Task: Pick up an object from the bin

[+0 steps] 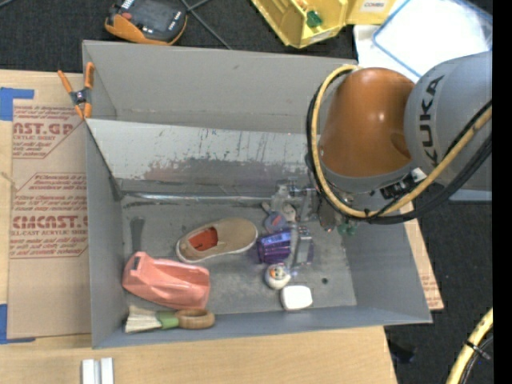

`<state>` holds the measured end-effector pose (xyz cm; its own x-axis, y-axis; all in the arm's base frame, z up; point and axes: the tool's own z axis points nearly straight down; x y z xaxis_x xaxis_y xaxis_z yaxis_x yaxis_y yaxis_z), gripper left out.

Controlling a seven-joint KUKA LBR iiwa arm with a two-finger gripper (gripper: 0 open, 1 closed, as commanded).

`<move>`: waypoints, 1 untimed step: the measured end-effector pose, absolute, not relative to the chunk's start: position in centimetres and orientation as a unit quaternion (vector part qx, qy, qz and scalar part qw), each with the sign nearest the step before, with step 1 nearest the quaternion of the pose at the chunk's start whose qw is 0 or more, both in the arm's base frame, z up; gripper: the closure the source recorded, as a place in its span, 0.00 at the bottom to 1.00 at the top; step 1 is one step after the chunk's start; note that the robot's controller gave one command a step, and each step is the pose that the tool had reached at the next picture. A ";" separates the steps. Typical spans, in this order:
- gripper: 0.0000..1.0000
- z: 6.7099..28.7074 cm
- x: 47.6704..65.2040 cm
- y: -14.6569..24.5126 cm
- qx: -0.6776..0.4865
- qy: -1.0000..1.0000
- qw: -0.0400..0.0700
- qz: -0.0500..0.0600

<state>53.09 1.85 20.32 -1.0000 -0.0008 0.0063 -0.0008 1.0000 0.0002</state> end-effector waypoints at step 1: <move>0.00 20.8 53.3 1.8 0.000 -1.000 -0.001 0.000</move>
Offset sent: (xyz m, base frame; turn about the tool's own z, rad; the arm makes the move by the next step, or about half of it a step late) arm 0.0165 -0.0485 -0.1332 -0.0175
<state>53.25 1.84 20.76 -1.0000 -0.0007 -0.0025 -0.0007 1.0000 0.0007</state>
